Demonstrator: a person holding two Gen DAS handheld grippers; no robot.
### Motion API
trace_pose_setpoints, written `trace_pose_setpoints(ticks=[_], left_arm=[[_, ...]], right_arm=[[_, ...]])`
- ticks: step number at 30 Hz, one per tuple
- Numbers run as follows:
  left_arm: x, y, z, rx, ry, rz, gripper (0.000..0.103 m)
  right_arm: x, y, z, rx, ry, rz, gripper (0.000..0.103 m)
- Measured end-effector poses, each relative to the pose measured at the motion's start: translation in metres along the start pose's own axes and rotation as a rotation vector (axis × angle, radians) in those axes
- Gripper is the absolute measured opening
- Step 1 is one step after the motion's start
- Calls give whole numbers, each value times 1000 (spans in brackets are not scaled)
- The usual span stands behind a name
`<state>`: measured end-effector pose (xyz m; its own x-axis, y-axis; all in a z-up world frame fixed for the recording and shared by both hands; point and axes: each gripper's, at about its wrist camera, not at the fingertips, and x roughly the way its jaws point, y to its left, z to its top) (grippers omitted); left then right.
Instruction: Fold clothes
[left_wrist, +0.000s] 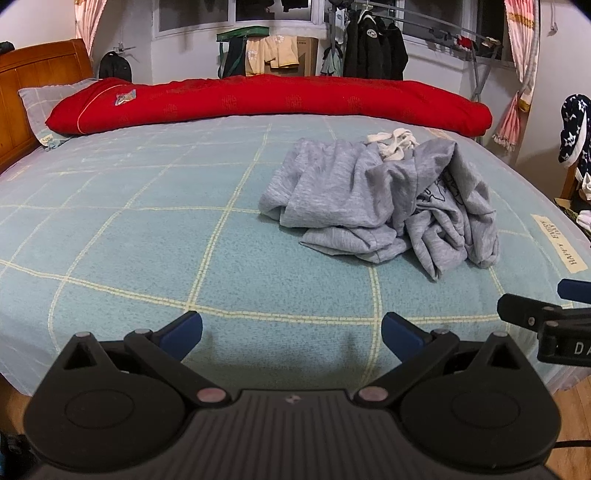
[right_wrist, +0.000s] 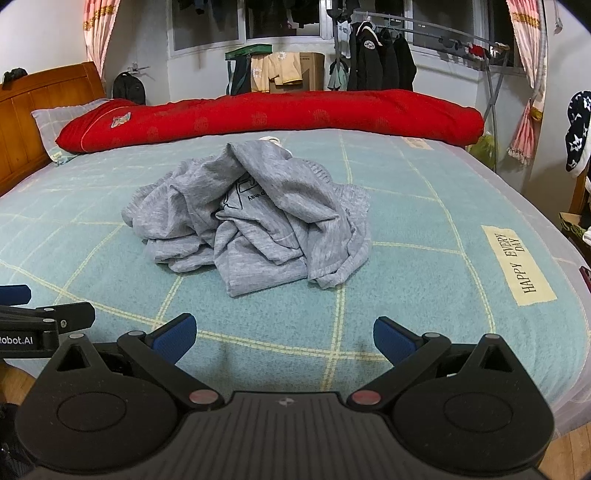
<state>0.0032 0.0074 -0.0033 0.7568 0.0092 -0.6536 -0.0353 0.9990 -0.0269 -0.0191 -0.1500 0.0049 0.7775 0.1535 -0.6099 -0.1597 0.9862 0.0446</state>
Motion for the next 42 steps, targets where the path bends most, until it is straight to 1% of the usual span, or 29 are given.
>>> trace_pose_setpoints(ticks=[7,14,15,16,17,22,29,33,37,40,42], left_arm=[[5,0,1,3,3,-3,102],[23,1,11,18,6,-1,102],[27,1,14,20,7,2,102],[30,1,16,0,4,33,102],[36,1,20,4,5,33,102],[56,3,41,10,9,34,102],[77,4,87,25,23,19,102],[89,-3,116,46,28,-4,102],[106,-17,137,83,51,-33,102],[125,-27,148,112,80,-58,102],[140,-31,153,127,121,-85,102]], right_arm=[[6,0,0,1,8,2,103],[21,0,6,-11,17,0,103],[24,0,8,-13,18,1,103],[27,0,10,-15,18,2,103],[31,-1,13,-17,19,3,103],[52,-4,32,-23,24,-2,103],[71,-11,71,-12,34,5,103],[84,-9,92,-45,62,26,103],[103,-3,109,-94,97,42,103],[114,-1,115,-116,109,72,103],[122,-1,118,-133,119,93,103]])
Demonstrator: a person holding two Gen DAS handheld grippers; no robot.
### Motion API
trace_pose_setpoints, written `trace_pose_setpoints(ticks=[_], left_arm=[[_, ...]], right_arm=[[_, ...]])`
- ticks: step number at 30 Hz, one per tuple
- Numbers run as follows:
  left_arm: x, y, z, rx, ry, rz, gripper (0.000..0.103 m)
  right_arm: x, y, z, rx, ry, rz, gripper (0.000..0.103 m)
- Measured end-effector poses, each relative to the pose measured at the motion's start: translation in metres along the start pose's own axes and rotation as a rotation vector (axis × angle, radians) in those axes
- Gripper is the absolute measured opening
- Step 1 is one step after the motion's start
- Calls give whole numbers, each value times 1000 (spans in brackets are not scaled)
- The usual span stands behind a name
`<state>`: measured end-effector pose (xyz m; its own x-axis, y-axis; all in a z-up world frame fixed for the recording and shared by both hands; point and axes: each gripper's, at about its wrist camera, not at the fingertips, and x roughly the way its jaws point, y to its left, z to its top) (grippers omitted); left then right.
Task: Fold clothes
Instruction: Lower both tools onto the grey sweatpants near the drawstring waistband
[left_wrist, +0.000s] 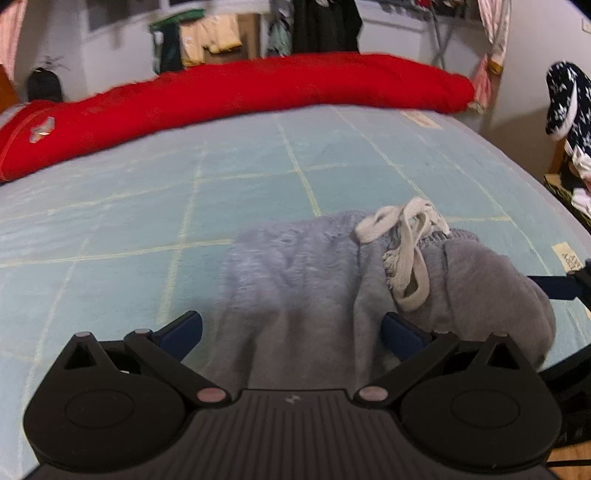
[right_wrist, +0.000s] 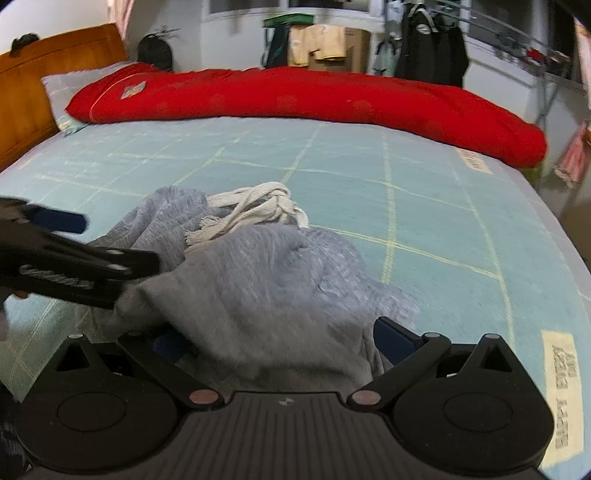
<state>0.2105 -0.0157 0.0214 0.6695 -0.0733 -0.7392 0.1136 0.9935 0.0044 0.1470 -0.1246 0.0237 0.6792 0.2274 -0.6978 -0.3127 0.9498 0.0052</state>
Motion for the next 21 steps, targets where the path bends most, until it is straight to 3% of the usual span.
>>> trace_pose_setpoints(ticks=[3,5,13,17,21], left_arm=[[18,0,-1,16,67,-36,103],[21,5,-4,4,71,-75,103],[32,41,-21,-157,122,-243,103],[26,41,-25,-152,98,-235,103],[16,35,-8,-89,120,-196,102]], right_arm=[[10,0,1,-34,19,44,103],[14,-4,-1,-48,25,84,103],[19,-28,-13,-74,-6,235,103],[20,-39,-5,-44,11,292,103],[3,-57,2,-88,-18,309,102]])
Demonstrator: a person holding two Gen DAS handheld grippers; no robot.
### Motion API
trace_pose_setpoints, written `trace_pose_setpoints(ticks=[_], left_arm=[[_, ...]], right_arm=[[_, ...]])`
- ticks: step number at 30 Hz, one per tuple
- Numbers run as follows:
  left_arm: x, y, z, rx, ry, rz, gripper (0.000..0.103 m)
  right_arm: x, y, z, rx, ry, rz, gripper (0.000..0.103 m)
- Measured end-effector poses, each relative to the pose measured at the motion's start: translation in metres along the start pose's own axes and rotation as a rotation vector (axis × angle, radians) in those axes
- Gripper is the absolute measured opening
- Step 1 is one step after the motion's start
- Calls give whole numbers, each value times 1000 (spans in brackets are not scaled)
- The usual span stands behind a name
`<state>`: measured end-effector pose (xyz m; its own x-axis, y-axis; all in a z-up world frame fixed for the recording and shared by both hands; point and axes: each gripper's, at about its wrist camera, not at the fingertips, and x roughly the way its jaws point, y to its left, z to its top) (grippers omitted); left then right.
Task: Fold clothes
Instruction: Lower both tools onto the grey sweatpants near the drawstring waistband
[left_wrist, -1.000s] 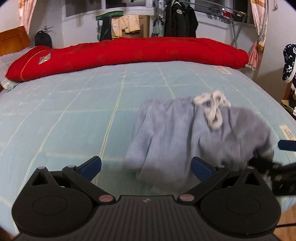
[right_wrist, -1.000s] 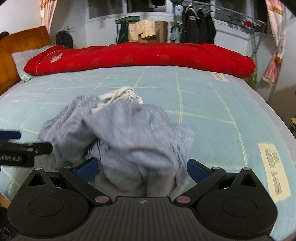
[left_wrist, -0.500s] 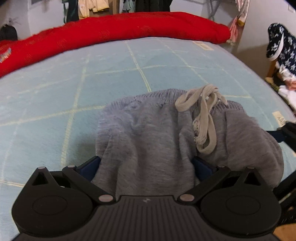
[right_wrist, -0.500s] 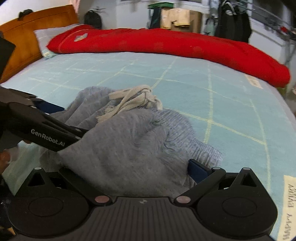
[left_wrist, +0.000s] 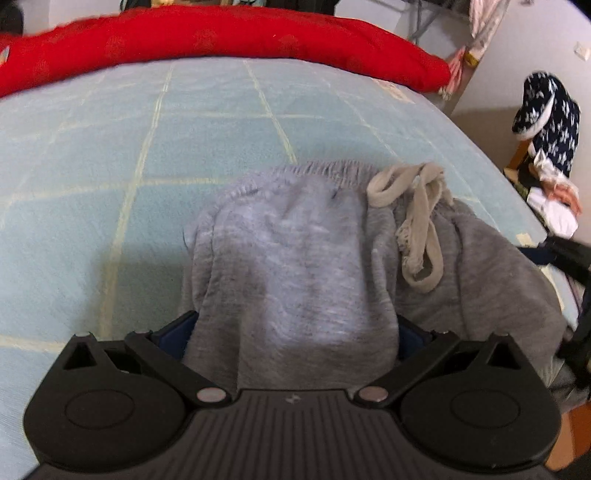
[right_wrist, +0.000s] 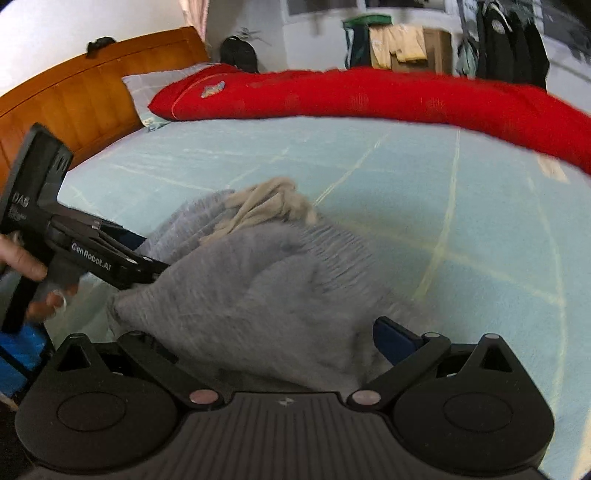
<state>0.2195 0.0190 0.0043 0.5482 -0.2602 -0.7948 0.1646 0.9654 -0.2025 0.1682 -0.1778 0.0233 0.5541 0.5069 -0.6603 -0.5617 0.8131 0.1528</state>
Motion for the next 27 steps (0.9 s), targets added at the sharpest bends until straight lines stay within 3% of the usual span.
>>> trace_pose_setpoints(ticks=[4,6,8,10,18,24,27], left_arm=[[-28,-15,12,124,-74,60,101],[-37,-17,18,136,-94,82,97],[-39,-18,24,126,-96,94,88],[-38,-19,27,116,-95,105,80],[-39,-16,35,56,-76,170,79],[-48,-15,51,89,-97,164,79],[-40,-2,63,87,-96,129,70]], right_arm=[[-24,-27,2,11,-12,34,95],[-28,-42,1,43,-11,80,84],[-32,-53,-1,84,-10,139,80],[-37,-61,-1,115,-34,205,80],[-53,-98,6,171,-96,353,81],[-43,-127,-1,264,-67,336,81],[-21,-132,-9,307,-14,358,80]])
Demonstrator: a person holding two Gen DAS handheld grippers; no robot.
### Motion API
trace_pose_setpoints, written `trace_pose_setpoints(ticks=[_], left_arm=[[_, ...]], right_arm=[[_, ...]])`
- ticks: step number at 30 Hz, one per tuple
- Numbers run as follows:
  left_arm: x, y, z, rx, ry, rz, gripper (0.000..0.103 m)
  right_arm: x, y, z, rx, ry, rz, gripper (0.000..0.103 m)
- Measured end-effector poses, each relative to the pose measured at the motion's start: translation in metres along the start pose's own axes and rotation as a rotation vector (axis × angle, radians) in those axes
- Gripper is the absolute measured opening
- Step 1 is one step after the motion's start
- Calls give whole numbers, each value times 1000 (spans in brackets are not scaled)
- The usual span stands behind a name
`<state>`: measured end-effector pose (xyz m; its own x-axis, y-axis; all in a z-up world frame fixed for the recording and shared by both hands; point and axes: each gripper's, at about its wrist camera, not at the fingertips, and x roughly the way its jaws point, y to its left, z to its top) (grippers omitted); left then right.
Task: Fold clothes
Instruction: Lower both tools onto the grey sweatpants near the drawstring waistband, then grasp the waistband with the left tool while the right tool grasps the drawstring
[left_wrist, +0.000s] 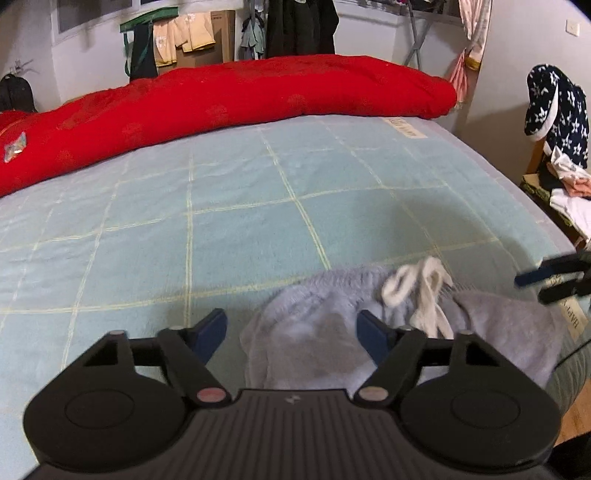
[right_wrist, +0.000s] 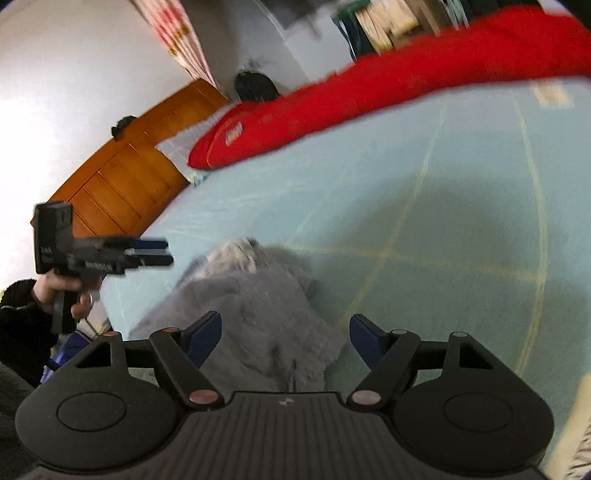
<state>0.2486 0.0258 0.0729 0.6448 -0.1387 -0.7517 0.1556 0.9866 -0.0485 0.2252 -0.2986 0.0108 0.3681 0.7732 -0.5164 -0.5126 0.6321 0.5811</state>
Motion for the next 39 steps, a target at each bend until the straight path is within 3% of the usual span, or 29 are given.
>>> trace_pose_setpoints(ticks=[6,12,15,18,20,25,29,37,39], left_arm=[[29,37,-8,-133,61,-114,69],[58,56,-8,-160,81,-229,70],[79,60,0,-129,102,-323,70],[92,59,4,-66,120,-392,66],[89,62,2,-34,113,-456,47],[77,67,-4,52,94,-568,29],[68,70,-4,129,62,-611,28],[121,77,13,22,152,-726,29],[124,77,14,7,154,-737,24]], right_arm=[[29,-26,-16,150,36,63,80],[42,-40,-35,317,-15,146,81],[47,-34,-39,353,-43,148,81],[42,-14,-39,332,-67,87,81],[33,5,-39,303,-94,40,81],[12,60,-40,187,-112,-75,81],[17,84,-40,163,-76,-157,82],[22,104,-41,188,-80,-230,82],[19,109,-45,186,-80,-254,82]])
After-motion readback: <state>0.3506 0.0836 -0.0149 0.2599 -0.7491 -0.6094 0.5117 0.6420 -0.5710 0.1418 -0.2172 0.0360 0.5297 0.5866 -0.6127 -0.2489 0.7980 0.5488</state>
